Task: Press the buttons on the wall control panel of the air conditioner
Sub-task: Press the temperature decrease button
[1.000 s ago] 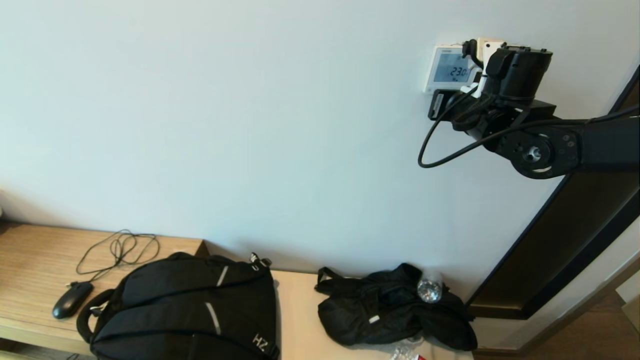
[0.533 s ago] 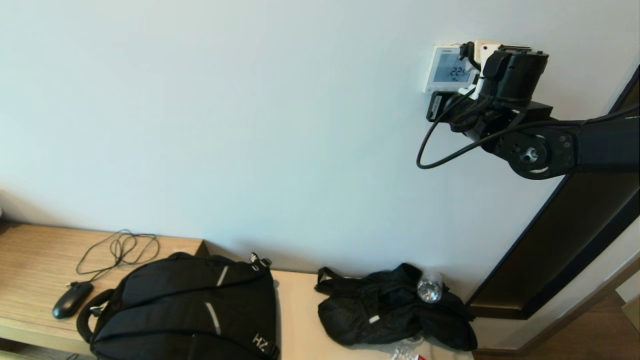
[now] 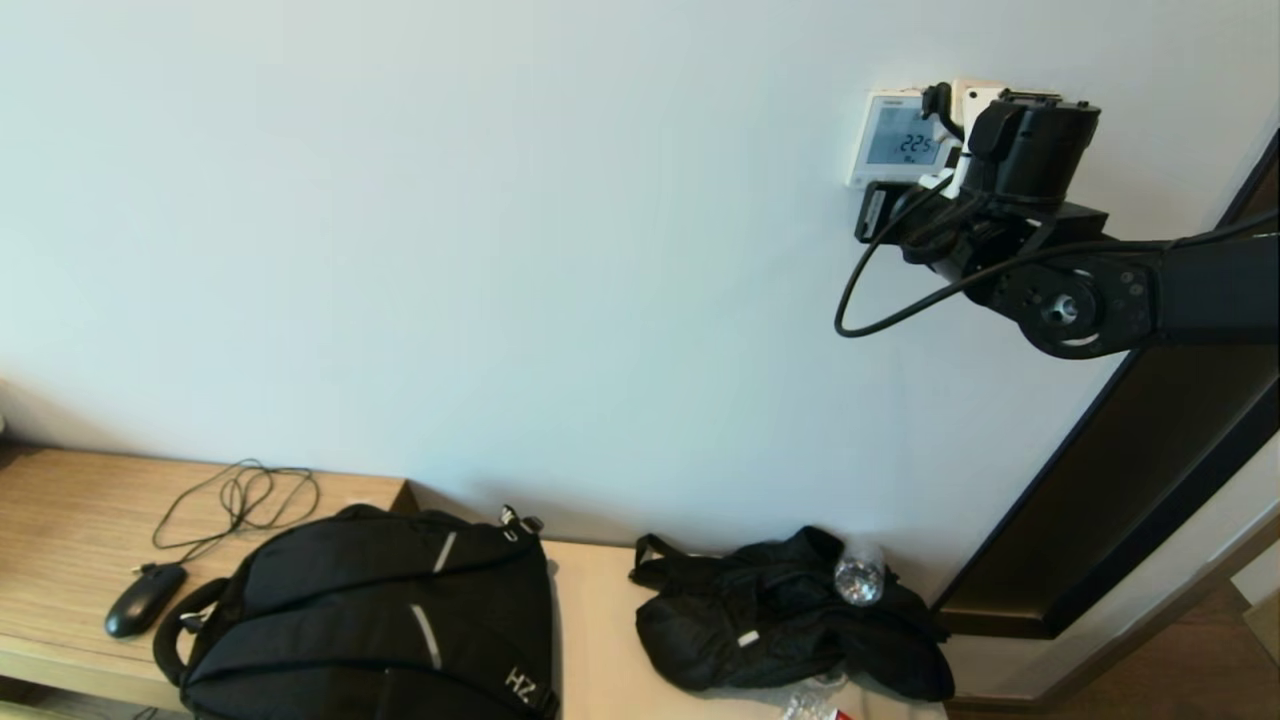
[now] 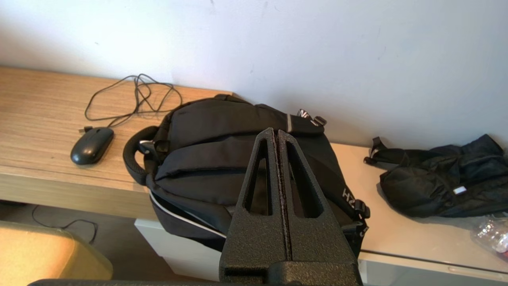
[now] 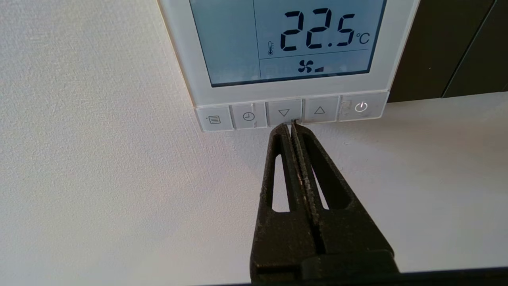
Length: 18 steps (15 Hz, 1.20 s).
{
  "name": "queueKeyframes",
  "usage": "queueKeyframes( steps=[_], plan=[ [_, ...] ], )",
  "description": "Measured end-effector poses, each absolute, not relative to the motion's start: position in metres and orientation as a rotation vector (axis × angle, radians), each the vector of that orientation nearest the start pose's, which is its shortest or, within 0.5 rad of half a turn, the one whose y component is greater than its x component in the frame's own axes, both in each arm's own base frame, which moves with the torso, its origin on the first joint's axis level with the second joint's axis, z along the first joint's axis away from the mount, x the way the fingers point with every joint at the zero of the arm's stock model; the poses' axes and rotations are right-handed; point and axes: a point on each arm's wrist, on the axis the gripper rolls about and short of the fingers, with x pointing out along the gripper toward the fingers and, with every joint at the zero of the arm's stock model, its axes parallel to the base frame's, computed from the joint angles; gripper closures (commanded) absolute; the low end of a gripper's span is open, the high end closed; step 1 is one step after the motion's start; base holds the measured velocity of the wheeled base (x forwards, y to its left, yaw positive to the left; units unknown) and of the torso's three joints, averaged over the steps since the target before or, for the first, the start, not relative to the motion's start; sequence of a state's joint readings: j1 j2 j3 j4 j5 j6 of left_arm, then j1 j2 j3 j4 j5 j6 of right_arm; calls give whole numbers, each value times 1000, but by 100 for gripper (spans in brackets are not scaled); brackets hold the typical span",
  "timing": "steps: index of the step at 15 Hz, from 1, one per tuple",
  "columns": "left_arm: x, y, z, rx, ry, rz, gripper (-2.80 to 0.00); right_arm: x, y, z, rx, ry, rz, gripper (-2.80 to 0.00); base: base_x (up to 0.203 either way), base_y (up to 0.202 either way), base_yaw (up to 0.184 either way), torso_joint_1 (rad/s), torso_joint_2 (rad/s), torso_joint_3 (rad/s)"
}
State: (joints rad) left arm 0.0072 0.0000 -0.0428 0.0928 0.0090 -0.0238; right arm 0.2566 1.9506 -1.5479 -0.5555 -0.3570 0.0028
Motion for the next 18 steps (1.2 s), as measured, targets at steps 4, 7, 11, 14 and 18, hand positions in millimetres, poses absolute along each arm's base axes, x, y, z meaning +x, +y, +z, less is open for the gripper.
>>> queueKeyframes(
  steps=[4, 7, 11, 14, 18],
  plan=[
    [-26, 0, 78, -24, 50, 17, 0, 388, 96, 295, 48, -144, -96, 0, 0, 0, 0, 0, 0, 0],
    [-26, 0, 78, -24, 50, 17, 0, 388, 96, 296, 48, -145, -95, 0, 0, 0, 0, 0, 0, 0],
    [-26, 0, 78, -24, 50, 17, 0, 388, 96, 297, 50, -149, -93, 0, 0, 0, 0, 0, 0, 0],
    [-26, 0, 78, -24, 50, 17, 0, 389, 96, 297, 51, -150, -92, 0, 0, 0, 0, 0, 0, 0],
    [-26, 0, 78, -24, 50, 17, 0, 389, 96, 297, 52, -150, -92, 0, 0, 0, 0, 0, 0, 0]
  ],
)
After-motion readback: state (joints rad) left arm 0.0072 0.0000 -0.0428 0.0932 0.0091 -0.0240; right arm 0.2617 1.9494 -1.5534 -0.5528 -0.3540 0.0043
